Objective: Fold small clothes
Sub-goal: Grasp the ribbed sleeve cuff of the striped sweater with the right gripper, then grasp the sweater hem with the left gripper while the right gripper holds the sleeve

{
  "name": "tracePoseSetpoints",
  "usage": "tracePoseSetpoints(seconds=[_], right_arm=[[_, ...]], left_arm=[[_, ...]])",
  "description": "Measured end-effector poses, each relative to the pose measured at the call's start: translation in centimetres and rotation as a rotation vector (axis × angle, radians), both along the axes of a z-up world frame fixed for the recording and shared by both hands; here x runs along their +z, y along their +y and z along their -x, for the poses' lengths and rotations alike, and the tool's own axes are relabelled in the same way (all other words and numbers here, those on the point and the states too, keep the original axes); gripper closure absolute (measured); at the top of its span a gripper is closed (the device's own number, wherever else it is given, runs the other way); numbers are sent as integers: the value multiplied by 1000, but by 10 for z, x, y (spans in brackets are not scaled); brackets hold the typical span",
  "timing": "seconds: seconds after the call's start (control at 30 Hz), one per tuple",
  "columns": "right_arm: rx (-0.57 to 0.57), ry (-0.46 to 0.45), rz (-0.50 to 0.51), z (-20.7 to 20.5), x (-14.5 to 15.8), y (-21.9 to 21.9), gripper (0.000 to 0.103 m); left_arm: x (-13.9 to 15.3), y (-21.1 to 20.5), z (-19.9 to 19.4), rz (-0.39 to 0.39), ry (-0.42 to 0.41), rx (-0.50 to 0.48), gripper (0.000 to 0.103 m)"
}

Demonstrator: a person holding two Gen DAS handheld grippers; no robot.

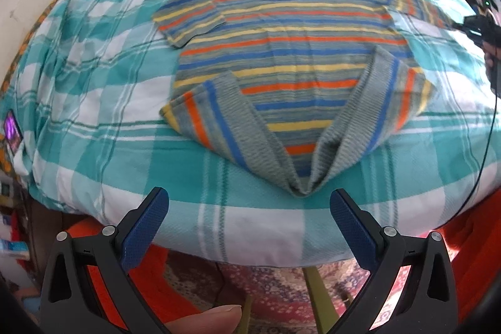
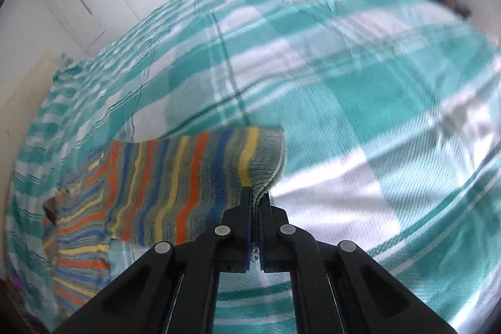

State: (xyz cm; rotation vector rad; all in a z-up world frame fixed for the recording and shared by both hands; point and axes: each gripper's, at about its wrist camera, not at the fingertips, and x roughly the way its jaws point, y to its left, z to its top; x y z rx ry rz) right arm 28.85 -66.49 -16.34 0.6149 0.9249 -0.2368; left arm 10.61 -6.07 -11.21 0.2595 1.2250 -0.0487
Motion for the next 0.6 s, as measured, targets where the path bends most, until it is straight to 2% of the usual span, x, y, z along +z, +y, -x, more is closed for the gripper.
tracePoseSetpoints(seconds=[0.1, 0.13, 0.17, 0.2, 0.23, 0.27, 0.3, 0.33, 0.4, 0.47, 0.5, 0.6], right_arm=[[-18, -77, -138, 5, -6, -8, 94], [-45, -106, -199, 7, -9, -11, 75], [-70, -131, -254, 9, -13, -18, 48], [-95, -153, -289, 11, -17, -19, 43], [-108, -147, -300, 9, -22, -20, 45], [-107, -125, -290, 4, -24, -19, 60], [-102, -97, -266, -2, -26, -19, 78], [-105, -51, -224, -6, -26, -18, 101], [-100, -24, -131, -7, -13, -13, 101], [-105, 10, 65, -2, 9, -10, 102], [-110, 31, 114, -1, 10, -10, 102], [-90, 104, 140, -4, -4, -13, 102]], left_arm=[[6, -8, 4, 4, -16, -14, 0], [7, -10, 5, 5, -19, -14, 0], [7, -10, 6, 6, -19, -14, 0], [6, -10, 6, 5, -17, -12, 0], [4, -11, 6, 1, -11, -12, 0], [2, -12, 6, -4, -1, -12, 0], [0, -12, 7, -5, 7, -12, 0], [-2, -13, 7, -4, 16, -11, 0], [-3, -10, 8, -3, 25, -3, 0], [-3, -6, 11, -3, 23, 14, 0], [-4, -2, 12, -2, 19, 23, 0], [-16, 8, 14, -15, 41, 48, 0]])
